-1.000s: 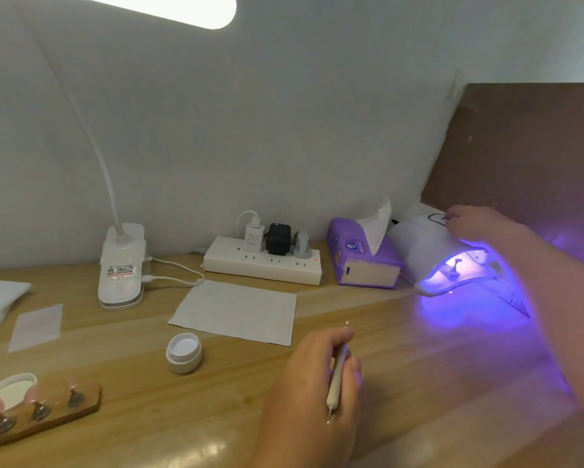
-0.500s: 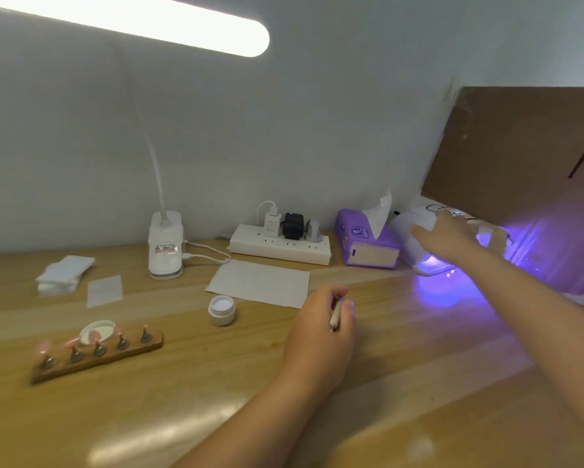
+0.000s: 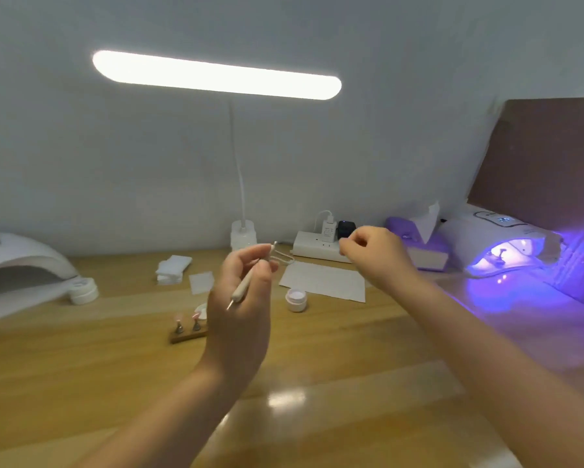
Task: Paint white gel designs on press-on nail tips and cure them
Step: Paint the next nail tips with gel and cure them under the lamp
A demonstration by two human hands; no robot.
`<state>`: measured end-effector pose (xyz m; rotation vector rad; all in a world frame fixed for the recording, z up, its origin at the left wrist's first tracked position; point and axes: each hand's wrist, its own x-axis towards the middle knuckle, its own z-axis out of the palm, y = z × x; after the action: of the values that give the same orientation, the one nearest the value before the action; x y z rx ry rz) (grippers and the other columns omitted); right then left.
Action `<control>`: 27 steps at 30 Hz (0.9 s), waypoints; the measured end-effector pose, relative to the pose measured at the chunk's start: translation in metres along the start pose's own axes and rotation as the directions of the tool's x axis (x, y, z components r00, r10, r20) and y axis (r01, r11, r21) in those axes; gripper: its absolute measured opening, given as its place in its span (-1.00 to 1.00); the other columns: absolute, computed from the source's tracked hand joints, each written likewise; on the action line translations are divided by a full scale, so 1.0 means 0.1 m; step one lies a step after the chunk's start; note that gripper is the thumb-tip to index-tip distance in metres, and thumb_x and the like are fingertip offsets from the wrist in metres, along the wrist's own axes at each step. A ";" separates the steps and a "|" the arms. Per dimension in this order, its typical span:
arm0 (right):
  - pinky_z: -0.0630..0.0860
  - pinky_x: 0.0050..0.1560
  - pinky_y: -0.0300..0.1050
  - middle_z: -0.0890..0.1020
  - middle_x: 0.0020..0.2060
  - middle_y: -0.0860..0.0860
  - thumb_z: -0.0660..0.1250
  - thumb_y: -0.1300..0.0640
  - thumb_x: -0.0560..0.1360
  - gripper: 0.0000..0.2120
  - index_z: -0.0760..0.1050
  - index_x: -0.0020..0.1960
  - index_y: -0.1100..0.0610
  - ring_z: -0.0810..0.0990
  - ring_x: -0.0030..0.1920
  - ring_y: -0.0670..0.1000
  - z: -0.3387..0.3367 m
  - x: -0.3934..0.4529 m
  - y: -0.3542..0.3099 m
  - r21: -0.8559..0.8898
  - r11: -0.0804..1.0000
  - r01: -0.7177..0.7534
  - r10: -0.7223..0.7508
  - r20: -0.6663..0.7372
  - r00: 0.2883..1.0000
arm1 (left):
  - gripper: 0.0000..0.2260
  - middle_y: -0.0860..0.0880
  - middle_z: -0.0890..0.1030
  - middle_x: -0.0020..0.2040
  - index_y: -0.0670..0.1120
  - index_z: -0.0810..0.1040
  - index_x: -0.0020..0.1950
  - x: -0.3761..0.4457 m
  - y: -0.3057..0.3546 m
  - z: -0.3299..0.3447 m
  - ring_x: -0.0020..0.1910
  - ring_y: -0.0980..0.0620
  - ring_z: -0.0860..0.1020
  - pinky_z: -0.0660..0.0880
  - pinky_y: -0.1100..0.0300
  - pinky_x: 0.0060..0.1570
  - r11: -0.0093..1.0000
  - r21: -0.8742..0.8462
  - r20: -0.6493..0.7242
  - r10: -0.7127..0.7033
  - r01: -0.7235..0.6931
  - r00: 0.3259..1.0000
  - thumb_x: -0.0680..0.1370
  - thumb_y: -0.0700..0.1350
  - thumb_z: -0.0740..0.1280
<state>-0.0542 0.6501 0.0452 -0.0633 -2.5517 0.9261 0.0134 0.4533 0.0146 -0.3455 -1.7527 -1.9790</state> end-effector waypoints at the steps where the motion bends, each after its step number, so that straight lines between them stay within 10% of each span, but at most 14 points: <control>1: 0.48 -0.33 -0.08 0.62 -0.30 0.05 0.27 0.06 0.48 -0.81 0.54 -0.22 0.14 0.60 -0.26 0.05 0.12 -0.06 -0.13 0.048 0.999 -0.008 0.002 0.114 0.993 | -0.77 0.13 0.65 -0.10 0.06 0.56 0.08 0.03 0.02 -0.18 -0.06 0.23 0.59 0.46 0.45 -0.17 1.000 0.023 -0.053 0.009 -0.008 0.999 0.49 0.00 0.20; 5: 0.44 -0.32 -0.11 0.56 -0.30 0.05 0.26 0.06 0.47 -0.79 0.53 -0.18 0.20 0.51 -0.33 -0.01 0.62 -0.31 -0.51 0.008 0.999 -0.033 0.026 0.440 0.898 | -0.84 0.07 0.65 -0.08 0.08 0.56 0.08 0.08 -0.03 -0.75 -0.12 0.28 0.57 0.45 0.47 -0.25 0.995 0.094 -0.233 -0.015 0.038 0.972 0.59 -0.08 0.22; 10: 0.38 -0.33 -0.15 0.46 -0.34 0.01 0.21 0.03 0.52 -0.78 0.42 -0.26 0.09 0.49 -0.24 0.07 1.11 -0.59 -0.71 -0.260 0.965 -0.003 0.122 0.440 0.890 | -0.85 0.10 0.64 -0.05 0.14 0.55 0.07 -0.04 -0.33 -1.16 -0.04 0.28 0.57 0.40 0.21 -0.12 0.972 0.144 -0.305 -0.137 0.188 0.943 0.61 -0.05 0.22; 27: 0.33 -0.37 -0.14 0.48 -0.34 0.04 0.20 0.09 0.46 -0.85 0.45 -0.21 0.14 0.49 -0.29 0.05 1.13 -0.77 -0.66 -0.283 0.948 0.146 0.023 0.517 0.856 | -0.86 0.05 0.58 0.02 0.12 0.49 0.11 -0.06 -0.38 -1.17 0.03 0.10 0.61 0.54 0.01 0.06 0.969 0.114 -0.178 -0.196 0.218 0.964 0.65 -0.07 0.17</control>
<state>-0.0232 0.5171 -0.0205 0.2048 -3.1611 0.5494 0.0135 0.3422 -0.0390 0.0494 -1.8635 -1.9543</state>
